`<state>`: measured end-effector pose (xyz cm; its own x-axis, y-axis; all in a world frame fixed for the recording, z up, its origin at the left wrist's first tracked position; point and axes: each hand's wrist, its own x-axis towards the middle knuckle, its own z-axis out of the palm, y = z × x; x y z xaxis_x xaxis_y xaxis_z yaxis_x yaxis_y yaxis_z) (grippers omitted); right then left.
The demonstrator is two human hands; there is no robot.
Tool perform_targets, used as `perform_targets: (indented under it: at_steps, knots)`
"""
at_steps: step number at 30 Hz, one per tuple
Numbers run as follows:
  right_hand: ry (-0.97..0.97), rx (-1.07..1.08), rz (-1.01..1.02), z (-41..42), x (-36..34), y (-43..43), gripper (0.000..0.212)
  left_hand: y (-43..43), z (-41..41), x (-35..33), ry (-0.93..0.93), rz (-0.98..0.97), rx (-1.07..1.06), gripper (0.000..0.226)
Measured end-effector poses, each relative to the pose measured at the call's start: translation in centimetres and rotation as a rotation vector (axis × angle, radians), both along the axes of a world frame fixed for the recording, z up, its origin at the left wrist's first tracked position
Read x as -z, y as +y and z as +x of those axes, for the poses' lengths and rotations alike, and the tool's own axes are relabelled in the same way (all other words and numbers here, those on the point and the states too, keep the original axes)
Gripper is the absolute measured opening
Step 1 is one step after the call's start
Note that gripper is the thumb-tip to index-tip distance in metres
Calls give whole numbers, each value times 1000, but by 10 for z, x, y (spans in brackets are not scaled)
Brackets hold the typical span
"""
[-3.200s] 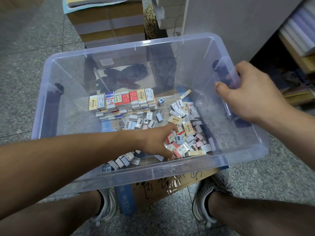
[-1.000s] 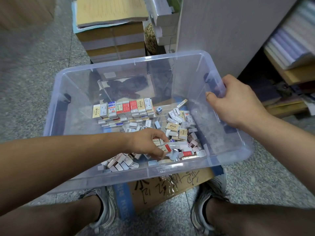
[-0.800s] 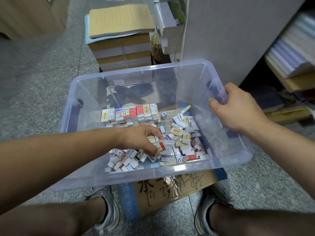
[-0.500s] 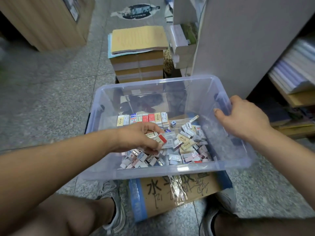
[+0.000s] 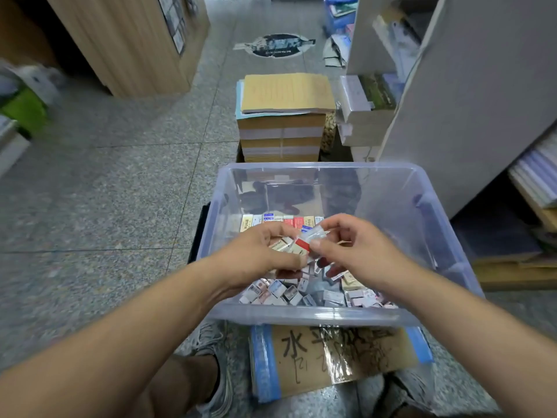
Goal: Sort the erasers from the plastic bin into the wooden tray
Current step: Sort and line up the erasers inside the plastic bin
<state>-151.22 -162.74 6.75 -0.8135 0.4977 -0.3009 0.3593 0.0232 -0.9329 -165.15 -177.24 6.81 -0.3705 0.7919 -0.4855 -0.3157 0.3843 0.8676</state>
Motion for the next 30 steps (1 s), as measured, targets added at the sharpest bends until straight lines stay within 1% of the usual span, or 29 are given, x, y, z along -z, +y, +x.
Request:
perform_targets:
  at_steps: [2, 4, 7, 11, 13, 18, 22, 26, 30]
  knots:
    - [25, 22, -130, -5, 5, -1, 17, -1, -2, 2, -13, 0, -20, 44]
    - [42, 38, -194, -9, 9, -1, 11, -1, -5, 5, -30, 14, -35, 45]
    - [75, 58, -178, -15, 13, 2, 13, 2, -8, 9, -77, 40, -84, 44]
    - [102, 41, -64, -16, 14, 2, 14, 2, -14, 9, -108, 61, -81, 41]
    - [126, 58, -77, -19, 15, 1, 13, 1, -16, 11, -116, 59, -92, 40]
    - [137, 106, -199, -24, 17, 3, 12, -2, -20, 16, -129, 42, -111, 43]
    - [112, 103, -269, -24, 21, 5, 11, -1, -16, 16, -92, 45, -112, 43]
    - [116, 177, -417, -24, 24, 1, 18, 2, -11, 19, -141, 22, -121, 47]
    - [65, 173, -302, -26, 27, 6, 15, 5, -11, 23, -105, -6, -128, 41]
